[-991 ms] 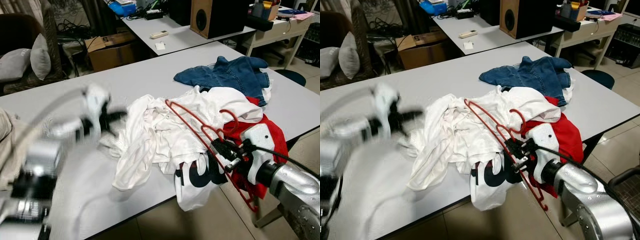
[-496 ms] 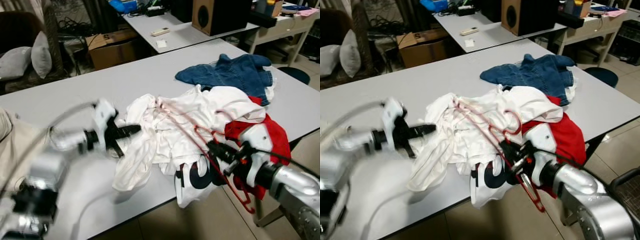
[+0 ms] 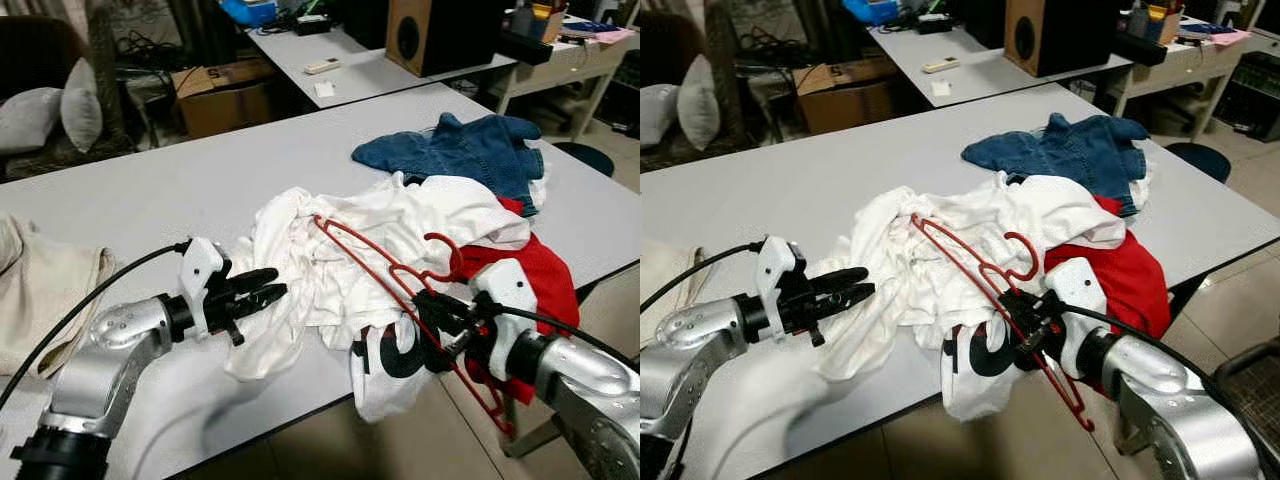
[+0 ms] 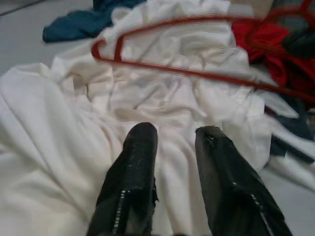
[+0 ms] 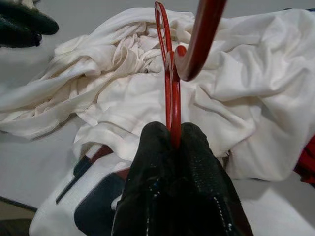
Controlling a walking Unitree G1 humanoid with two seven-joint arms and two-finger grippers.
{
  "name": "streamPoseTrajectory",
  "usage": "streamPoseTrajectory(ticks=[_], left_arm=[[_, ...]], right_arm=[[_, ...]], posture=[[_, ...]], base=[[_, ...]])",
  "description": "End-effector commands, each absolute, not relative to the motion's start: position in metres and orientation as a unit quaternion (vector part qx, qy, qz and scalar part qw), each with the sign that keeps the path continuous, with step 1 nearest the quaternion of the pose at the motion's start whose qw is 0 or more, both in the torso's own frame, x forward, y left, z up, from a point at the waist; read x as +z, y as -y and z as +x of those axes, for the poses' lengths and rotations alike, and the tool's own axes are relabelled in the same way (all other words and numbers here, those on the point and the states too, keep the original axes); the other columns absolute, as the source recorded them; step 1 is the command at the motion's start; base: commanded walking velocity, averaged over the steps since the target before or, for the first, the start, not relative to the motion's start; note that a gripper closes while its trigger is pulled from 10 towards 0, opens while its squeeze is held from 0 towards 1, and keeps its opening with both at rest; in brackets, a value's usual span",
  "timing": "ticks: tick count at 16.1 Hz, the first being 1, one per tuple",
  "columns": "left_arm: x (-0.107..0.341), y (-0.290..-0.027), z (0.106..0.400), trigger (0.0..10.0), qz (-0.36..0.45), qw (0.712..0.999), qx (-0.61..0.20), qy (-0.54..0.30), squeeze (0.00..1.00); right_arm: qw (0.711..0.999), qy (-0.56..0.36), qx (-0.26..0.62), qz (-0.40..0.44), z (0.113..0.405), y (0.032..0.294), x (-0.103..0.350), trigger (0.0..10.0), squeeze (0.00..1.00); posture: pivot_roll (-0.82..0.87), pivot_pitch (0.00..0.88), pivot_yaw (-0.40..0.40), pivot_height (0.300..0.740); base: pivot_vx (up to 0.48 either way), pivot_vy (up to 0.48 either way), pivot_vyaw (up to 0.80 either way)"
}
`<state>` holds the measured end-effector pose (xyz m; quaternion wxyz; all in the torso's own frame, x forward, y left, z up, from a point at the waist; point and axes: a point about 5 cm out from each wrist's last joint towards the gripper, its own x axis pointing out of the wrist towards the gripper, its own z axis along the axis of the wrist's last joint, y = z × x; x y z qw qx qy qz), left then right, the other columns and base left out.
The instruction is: Hang hanger
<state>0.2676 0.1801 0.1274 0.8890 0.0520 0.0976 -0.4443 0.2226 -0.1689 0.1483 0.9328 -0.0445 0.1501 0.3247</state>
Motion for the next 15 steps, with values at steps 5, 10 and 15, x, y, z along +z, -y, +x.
streamPoseTrajectory(ticks=[5, 10, 15], left_arm=[[0.109, -0.189, 0.268, 10.0, 0.084, 0.901, -0.399, -0.152, 0.00], [0.097, -0.189, 0.274, 10.0, 0.092, 0.907, -0.376, -0.164, 0.00], [0.092, -0.188, 0.279, 0.0, 0.108, 0.905, -0.376, -0.169, 0.00]], right_arm=[[0.929, -0.153, 0.332, -0.049, 0.225, 0.163, 0.145, 10.0, 0.00], [0.933, -0.149, 0.322, -0.057, 0.224, 0.166, 0.146, 10.0, 0.00], [0.933, -0.154, 0.319, -0.063, 0.223, 0.169, 0.147, 10.0, 0.00]], posture=[[0.07, 0.000, 0.085, 0.740], [0.05, 0.000, 0.108, 0.740], [0.03, 0.000, 0.110, 0.740]], base=[[0.000, 0.000, 0.00], [0.000, 0.000, 0.00], [0.000, 0.000, 0.00]])
